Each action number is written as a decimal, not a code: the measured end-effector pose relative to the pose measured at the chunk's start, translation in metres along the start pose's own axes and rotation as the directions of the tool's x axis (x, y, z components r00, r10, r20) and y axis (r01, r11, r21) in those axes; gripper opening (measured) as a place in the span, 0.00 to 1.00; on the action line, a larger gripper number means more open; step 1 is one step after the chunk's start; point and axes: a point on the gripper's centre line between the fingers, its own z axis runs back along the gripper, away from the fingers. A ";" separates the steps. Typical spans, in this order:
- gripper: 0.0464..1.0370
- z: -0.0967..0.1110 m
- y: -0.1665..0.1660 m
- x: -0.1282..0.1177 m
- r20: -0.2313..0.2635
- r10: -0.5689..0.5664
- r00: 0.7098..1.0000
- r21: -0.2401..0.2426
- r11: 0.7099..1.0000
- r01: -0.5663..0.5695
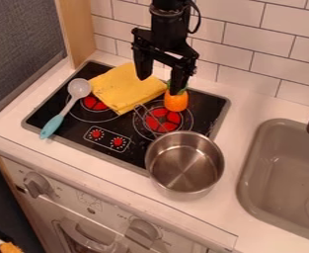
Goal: Put the silver pot above the yellow towel
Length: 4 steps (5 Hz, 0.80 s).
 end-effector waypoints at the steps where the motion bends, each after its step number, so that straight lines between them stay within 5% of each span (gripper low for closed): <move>1: 0.96 -0.010 -0.002 -0.003 -0.023 0.004 1.000 -0.013 1.000 -0.004; 2: 0.96 -0.002 -0.023 -0.017 0.024 -0.002 1.000 -0.065 0.998 0.004; 3: 0.96 0.034 -0.043 -0.025 0.142 0.012 0.990 -0.058 0.998 -0.004; 4: 0.96 0.044 -0.075 -0.041 0.167 0.000 0.986 -0.063 0.998 0.011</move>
